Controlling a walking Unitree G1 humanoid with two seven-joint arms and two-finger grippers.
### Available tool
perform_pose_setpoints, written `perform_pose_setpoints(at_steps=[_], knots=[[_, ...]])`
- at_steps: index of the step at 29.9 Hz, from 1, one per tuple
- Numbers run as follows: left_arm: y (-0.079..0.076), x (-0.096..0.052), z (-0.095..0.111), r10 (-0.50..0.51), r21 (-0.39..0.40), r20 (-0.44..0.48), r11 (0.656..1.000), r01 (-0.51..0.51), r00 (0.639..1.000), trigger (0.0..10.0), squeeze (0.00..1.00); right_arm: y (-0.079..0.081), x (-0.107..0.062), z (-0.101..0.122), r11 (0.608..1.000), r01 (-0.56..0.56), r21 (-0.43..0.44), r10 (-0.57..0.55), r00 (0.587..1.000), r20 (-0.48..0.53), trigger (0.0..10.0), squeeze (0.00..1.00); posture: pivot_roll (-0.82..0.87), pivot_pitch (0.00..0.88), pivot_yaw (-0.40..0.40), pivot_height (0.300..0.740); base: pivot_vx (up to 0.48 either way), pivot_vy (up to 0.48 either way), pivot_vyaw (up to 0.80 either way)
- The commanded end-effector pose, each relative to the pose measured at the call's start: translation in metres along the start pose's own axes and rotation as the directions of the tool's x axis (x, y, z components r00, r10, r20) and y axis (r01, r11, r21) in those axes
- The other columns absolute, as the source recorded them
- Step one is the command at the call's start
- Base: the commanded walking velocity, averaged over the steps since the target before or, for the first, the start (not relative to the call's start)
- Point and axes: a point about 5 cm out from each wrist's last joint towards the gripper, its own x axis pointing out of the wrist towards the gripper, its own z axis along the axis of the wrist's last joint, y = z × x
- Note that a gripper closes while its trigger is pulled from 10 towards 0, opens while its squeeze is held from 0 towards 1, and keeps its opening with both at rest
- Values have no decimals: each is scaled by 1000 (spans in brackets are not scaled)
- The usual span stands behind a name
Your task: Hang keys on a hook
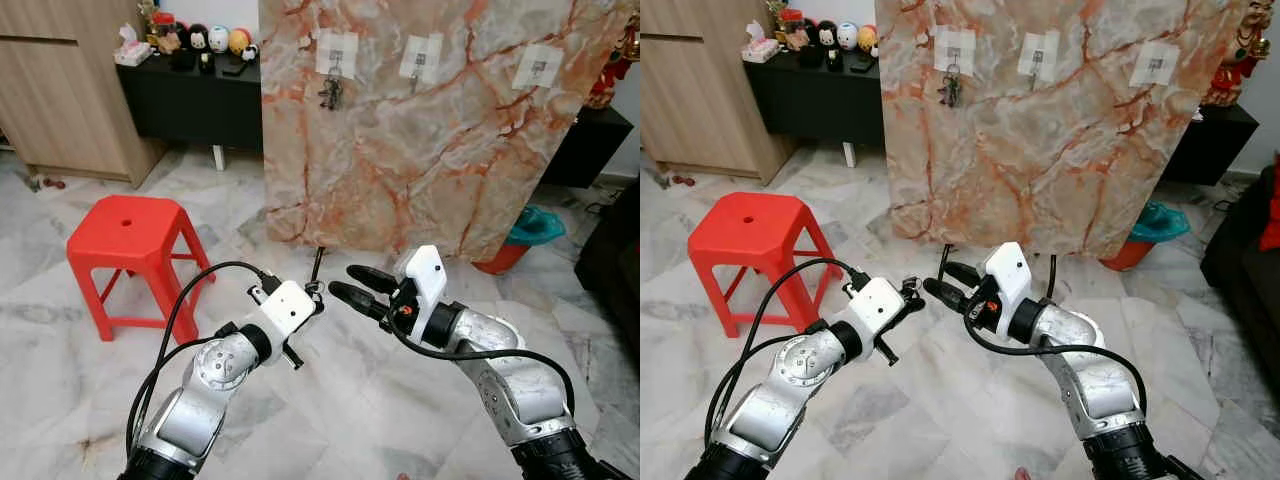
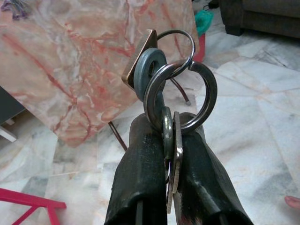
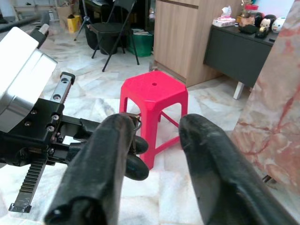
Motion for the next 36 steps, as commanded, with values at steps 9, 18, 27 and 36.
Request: perform_pose_setpoints(at_steps=[9, 18, 27, 36], knots=[[-3, 3, -2, 6, 92, -27, 996, -3, 1000, 0, 0, -28, -9, -6, 974, 226, 22, -225, 974, -22, 10000, 263, 48, 0, -97, 740, 0, 0, 0], [7, 3, 2, 108, -4, 3, 994, -108, 994, 0, 0, -55, -25, -27, 874, 482, 58, -474, 873, -114, 10000, 0, 45, 0, -97, 740, 0, 0, 0], [12, 5, 4, 146, 5, -4, 989, -146, 989, 0, 0, -33, -8, -16, 938, 285, 199, -284, 958, -35, 10000, 0, 44, 0, -96, 740, 0, 0, 0], [14, 7, 9, 168, -5, 7, 986, -168, 986, 0, 0, -6, -11, -13, 975, -1, 222, -1, 1000, 7, 10000, 0, 41, 0, -100, 740, 0, 0, 0]])
